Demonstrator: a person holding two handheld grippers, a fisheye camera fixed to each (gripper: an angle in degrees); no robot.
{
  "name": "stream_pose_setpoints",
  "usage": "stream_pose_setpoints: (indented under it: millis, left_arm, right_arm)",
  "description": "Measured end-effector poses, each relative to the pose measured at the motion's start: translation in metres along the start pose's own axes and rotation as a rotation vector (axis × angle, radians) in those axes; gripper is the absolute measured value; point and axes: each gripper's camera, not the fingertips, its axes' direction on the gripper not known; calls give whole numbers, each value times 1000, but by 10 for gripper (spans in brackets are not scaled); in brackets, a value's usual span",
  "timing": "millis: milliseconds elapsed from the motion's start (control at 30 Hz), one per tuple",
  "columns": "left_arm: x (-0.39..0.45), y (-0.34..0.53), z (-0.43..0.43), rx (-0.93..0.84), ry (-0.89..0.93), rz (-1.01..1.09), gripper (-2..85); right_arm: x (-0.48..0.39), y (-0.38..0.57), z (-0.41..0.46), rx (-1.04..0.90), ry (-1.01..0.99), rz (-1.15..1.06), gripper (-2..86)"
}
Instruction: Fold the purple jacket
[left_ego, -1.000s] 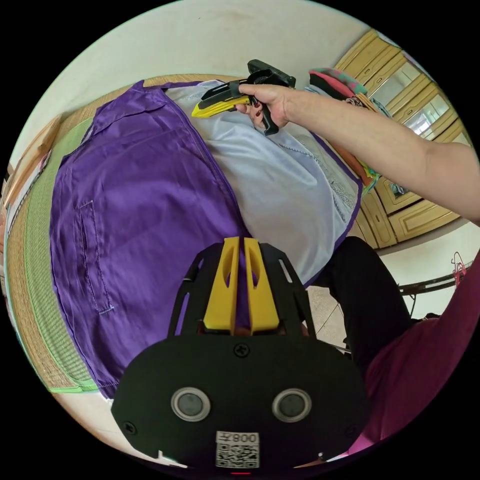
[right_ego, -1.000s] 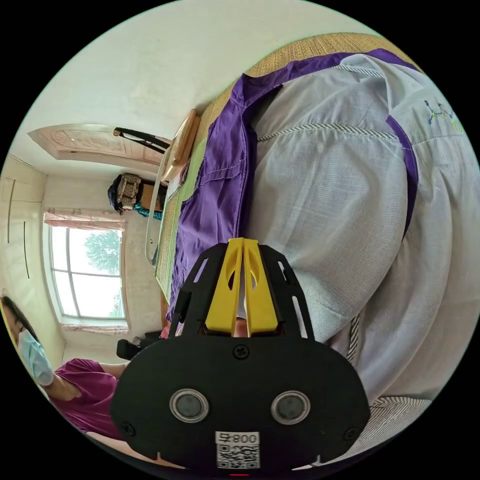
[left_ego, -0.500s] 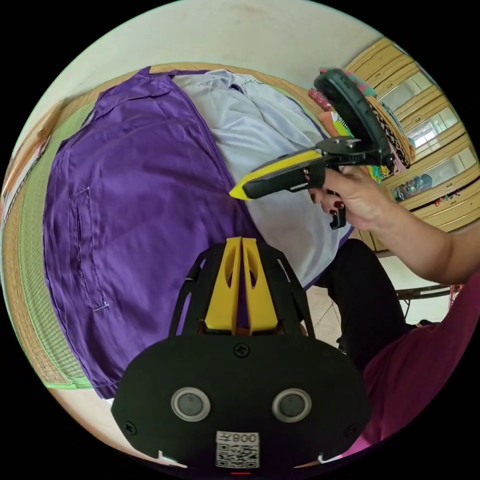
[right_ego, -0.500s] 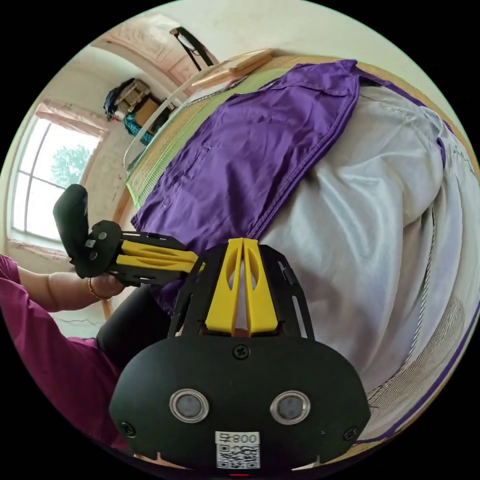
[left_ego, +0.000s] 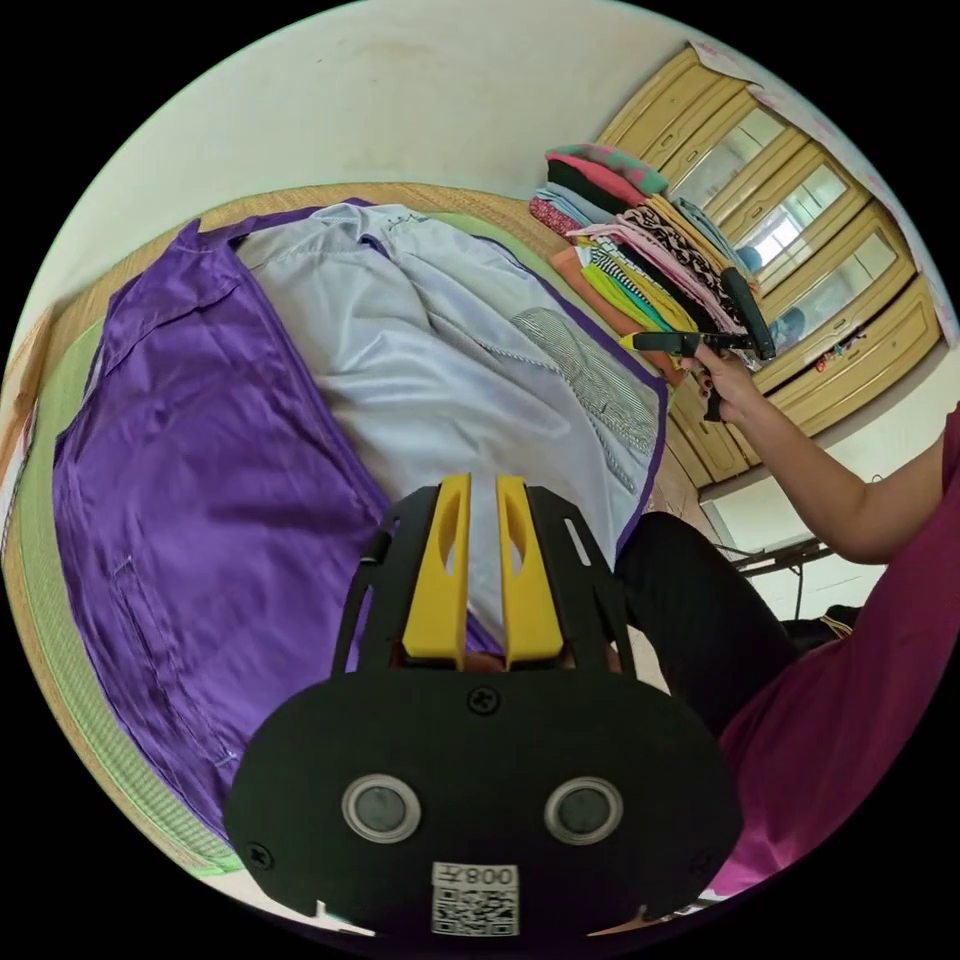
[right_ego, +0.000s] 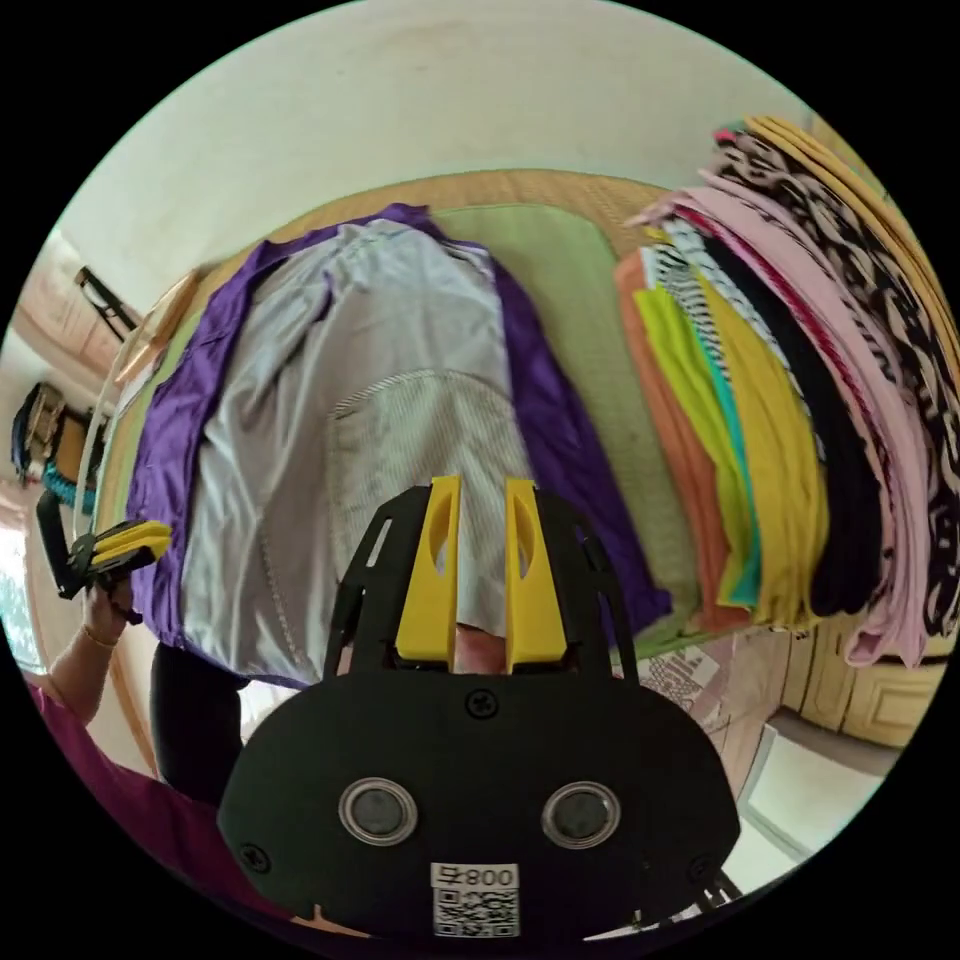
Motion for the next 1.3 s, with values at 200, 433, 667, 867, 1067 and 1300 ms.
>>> stream_pose_setpoints:
  millis: [200,433,667,867,1067,1300]
  left_arm:
    - [21,-67,35,-13,27,74,43]
    - [49,-122,72,-40,74,143,35]
    - [74,-167,103,-30,142,172,26]
    - [84,-199,127,-19,209,172,31]
    - [85,-248,147,4,374,133,80]
    - [49,-266,153,-21,403,5,123]
  right_arm:
    - [68,34,33,-111,139,69,96]
    - [76,57,31,-74,84,46,90]
    - [75,78,37,-52,93,11,53]
    - [91,98,37,-9,18,55,22]
    - [110,134,-23,229,-374,81,15]
    - [32,152,-28,275,-697,-123,12]
